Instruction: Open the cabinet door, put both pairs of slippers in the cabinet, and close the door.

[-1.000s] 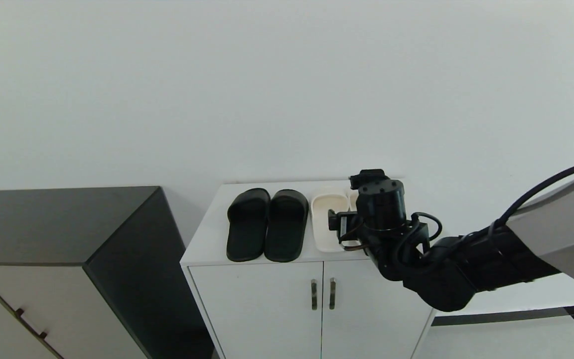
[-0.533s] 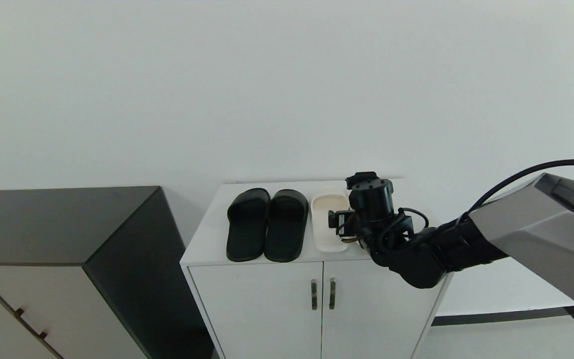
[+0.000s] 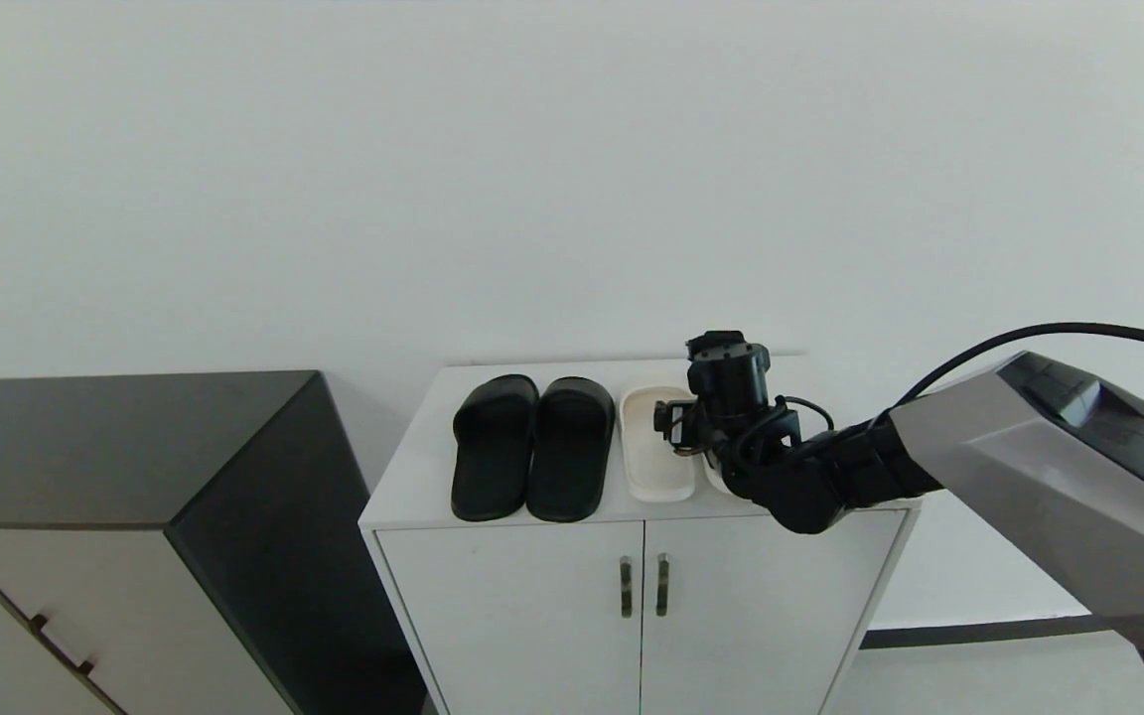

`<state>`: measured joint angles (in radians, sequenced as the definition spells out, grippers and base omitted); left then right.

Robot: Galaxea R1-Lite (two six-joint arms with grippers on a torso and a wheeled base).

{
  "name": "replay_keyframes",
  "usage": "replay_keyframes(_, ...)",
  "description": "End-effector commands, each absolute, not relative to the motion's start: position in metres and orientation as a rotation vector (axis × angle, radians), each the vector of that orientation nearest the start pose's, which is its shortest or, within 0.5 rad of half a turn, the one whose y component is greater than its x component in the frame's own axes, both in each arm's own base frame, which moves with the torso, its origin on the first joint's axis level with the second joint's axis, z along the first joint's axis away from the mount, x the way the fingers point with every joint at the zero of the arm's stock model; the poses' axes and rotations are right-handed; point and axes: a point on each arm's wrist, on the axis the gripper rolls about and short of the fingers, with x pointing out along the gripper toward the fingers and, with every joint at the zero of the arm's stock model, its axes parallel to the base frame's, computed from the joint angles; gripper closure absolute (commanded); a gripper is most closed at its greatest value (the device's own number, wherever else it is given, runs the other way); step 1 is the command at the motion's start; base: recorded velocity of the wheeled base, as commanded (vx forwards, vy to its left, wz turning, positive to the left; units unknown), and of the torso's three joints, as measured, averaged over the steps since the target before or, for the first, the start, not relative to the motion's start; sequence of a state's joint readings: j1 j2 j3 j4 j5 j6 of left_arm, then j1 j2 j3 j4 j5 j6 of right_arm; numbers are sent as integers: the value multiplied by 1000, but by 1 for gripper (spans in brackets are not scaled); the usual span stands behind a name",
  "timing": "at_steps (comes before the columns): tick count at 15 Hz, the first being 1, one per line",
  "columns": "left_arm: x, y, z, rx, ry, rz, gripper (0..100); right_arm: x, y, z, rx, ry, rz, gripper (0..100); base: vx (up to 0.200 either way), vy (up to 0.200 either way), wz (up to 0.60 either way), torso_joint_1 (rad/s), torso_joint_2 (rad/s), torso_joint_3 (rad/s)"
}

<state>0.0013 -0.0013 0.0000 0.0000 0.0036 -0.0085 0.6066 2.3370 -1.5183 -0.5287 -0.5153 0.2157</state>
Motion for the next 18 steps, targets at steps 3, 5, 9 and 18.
replay_keyframes(3, -23, 0, 75, -9, 0, 6, 100, 412, 268, 105, 52, 264, 56, 100, 0, 0, 0, 0, 0, 0)
replay_keyframes(5, -23, 0, 75, -9, 0, 6, 100, 415, 270, 103, 56, 257, 57, 100, 0, 0, 0, 0, 0, 0)
replay_keyframes(9, -23, 0, 75, -9, 0, 5, 100, 414, 270, 107, 53, 261, 53, 100, 0, 0, 0, 0, 0, 0)
replay_keyframes(18, -23, 0, 75, -6, 0, 5, 100, 294, 218, 194, 61, 234, 159, 100, 0, 0, 0, 0, 0, 0)
